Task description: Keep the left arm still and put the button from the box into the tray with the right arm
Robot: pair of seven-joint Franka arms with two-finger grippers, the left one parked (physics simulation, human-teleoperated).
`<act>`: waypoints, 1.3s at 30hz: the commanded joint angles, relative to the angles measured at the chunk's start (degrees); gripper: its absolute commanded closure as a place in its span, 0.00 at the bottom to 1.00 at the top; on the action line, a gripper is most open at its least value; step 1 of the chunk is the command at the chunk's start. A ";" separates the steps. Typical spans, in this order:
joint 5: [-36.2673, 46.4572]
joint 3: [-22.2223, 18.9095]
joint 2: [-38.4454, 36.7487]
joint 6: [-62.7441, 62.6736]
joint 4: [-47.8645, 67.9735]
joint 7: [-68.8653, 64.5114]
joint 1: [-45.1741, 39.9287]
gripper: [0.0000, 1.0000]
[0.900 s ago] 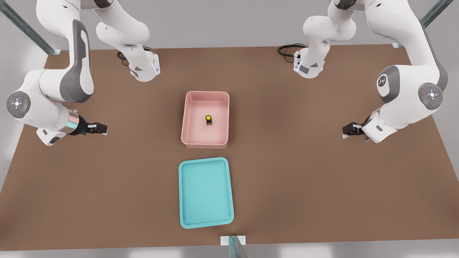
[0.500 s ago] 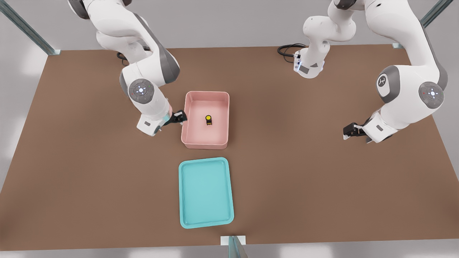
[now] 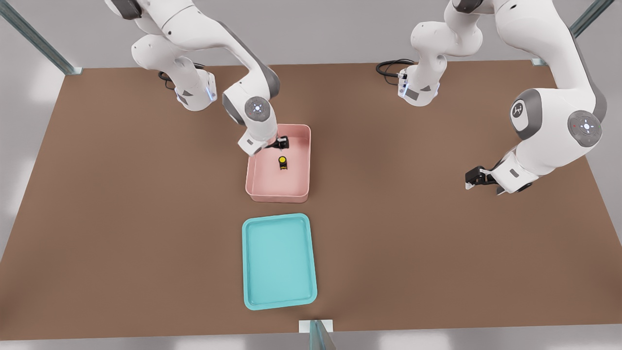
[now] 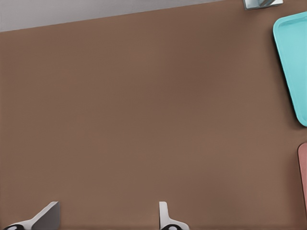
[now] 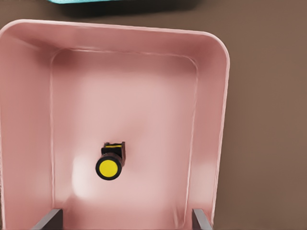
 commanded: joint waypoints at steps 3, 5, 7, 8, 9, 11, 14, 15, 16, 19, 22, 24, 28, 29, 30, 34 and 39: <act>-0.07 0.12 2.20 12.29 -1.74 29.72 0.48 0.00; -0.07 0.12 3.17 13.25 -2.00 30.34 1.80 0.00; -0.07 0.12 5.01 15.37 -2.27 31.30 2.94 0.00; -0.15 0.12 5.98 16.69 -2.18 31.39 3.03 0.00; -0.50 0.04 7.12 16.86 -1.83 31.39 3.03 0.00; -0.77 0.04 8.79 16.95 -1.65 30.86 2.76 0.00; -2.00 -0.23 11.16 17.04 -1.21 30.69 2.24 0.00; -1.91 -0.23 12.22 18.01 -0.86 30.69 2.24 0.00; -1.91 -0.23 12.75 18.01 -0.77 30.69 2.33 0.00; -2.00 -0.23 14.15 18.09 -0.51 30.69 2.50 0.00; -1.56 -0.14 15.03 18.88 0.10 30.95 2.94 0.00; -1.38 -0.14 15.12 18.88 0.10 31.30 3.73 0.00; -1.38 -0.14 14.68 18.80 -0.60 31.48 4.08 0.00; -1.47 -0.05 13.80 18.80 -1.83 31.04 3.91 0.00; -1.47 -0.05 13.10 18.80 -2.53 30.86 3.82 0.00; -1.47 -0.14 12.39 18.97 -3.94 30.86 3.73 0.00; -1.56 -0.23 13.71 19.41 -2.88 30.95 3.56 0.00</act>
